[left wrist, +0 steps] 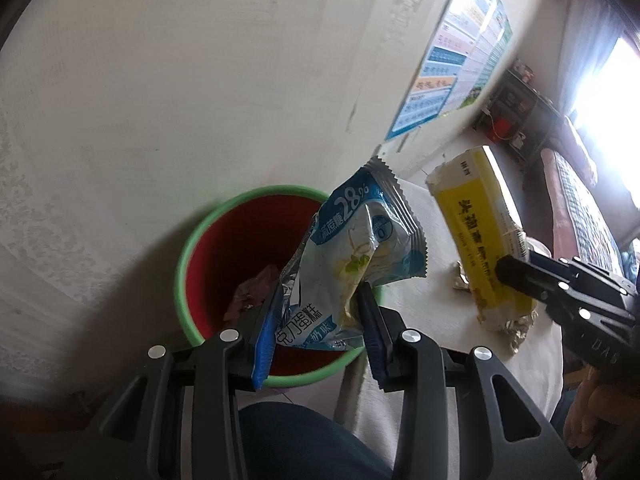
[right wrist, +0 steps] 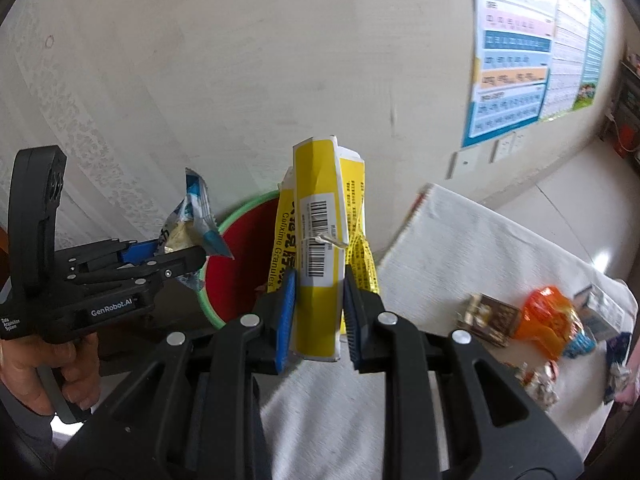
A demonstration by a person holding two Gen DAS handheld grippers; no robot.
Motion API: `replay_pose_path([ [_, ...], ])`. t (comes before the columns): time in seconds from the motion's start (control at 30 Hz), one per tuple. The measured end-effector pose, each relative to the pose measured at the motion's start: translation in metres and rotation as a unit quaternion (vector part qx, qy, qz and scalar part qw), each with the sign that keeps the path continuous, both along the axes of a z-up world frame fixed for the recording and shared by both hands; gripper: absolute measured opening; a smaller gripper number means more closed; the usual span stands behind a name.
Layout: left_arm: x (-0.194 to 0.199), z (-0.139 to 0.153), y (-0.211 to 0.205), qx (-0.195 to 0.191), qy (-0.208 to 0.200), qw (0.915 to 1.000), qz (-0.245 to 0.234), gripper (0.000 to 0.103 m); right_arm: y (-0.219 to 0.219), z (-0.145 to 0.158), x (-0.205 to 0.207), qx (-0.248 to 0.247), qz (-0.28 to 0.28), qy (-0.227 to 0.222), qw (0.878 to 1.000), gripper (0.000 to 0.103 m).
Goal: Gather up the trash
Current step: 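Carry the white-blue bag and yellow box over the red bucket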
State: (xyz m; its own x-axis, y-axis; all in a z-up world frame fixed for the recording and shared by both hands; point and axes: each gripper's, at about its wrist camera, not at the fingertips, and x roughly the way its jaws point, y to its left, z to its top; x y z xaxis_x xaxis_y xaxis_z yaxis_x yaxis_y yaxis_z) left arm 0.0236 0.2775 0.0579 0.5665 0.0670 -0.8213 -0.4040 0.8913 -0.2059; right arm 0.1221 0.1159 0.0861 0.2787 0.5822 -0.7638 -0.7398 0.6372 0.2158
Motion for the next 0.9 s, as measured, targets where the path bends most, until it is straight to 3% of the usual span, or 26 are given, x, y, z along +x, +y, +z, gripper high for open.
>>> replay_pose_path([
  [0.77, 0.001, -0.013, 0.051, -0.018, 0.002, 0.9985, 0.053, 0.038, 0.068, -0.033, 0.017, -0.014, 0.034, 0.034, 0.999, 0.024],
  [0.9, 0.000, -0.010, 0.056, -0.025, -0.007, 0.9978, 0.061, 0.064, 0.069, -0.035, 0.016, -0.019, 0.035, 0.030, 0.999, 0.049],
])
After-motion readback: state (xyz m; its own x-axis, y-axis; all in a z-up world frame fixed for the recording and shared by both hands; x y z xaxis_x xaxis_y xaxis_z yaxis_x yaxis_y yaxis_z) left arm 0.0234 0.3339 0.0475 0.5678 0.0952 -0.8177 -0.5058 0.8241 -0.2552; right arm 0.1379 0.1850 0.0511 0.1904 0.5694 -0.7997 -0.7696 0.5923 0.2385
